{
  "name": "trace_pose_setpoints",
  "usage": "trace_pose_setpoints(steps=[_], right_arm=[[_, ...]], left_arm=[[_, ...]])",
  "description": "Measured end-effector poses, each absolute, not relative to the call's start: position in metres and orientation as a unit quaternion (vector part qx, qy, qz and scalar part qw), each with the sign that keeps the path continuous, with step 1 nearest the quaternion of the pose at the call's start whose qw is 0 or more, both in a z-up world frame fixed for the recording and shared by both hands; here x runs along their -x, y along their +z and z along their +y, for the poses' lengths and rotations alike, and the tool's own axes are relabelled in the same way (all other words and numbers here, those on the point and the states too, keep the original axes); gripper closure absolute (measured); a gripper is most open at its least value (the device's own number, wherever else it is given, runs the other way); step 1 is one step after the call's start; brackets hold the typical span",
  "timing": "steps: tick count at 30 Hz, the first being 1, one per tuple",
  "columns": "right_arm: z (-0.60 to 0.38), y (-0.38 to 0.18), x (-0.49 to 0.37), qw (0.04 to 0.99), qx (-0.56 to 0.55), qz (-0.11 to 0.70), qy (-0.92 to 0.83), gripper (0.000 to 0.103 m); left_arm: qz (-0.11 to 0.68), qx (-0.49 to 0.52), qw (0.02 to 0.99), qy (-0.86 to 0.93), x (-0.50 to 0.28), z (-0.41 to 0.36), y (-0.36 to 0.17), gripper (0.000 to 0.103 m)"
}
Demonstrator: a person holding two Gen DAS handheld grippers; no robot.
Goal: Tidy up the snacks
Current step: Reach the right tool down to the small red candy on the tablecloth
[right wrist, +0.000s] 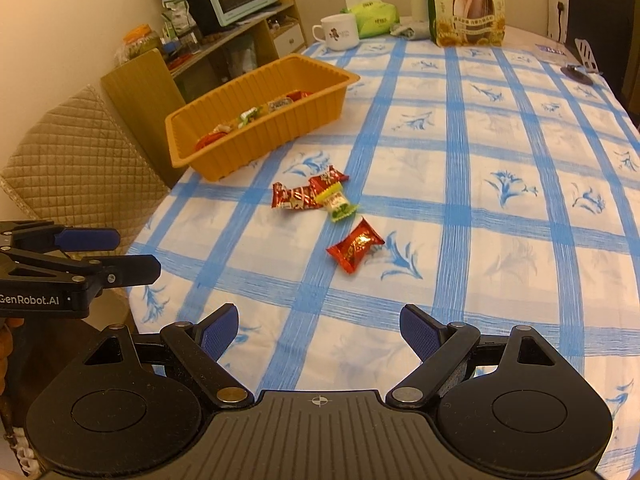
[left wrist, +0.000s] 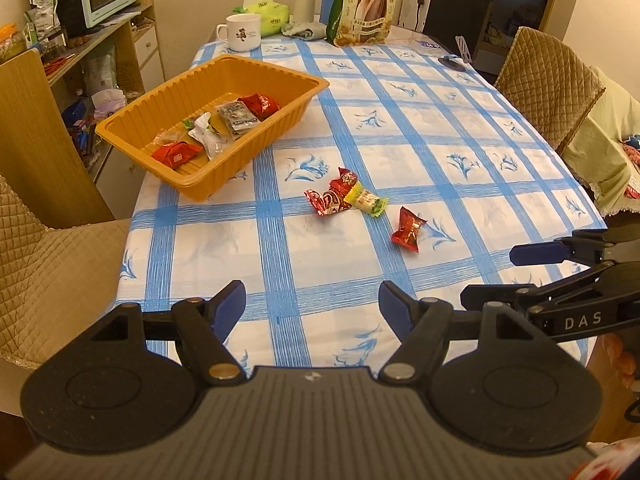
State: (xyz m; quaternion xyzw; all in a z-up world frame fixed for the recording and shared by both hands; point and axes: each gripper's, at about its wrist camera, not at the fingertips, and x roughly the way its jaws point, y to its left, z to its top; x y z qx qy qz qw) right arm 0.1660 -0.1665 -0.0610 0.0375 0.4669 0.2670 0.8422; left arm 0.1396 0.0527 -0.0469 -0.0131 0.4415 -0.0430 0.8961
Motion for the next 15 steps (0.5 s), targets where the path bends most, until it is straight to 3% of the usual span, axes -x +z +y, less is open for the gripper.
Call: trace_pose_setpoints(steps=[15], right_arm=[[-0.166,-0.080,-0.188,0.844,-0.058,0.484,0.223,0.016]], left_arm=[[0.446,-0.010,0.893,-0.055,-0.170,0.056,-0.065,0.032]])
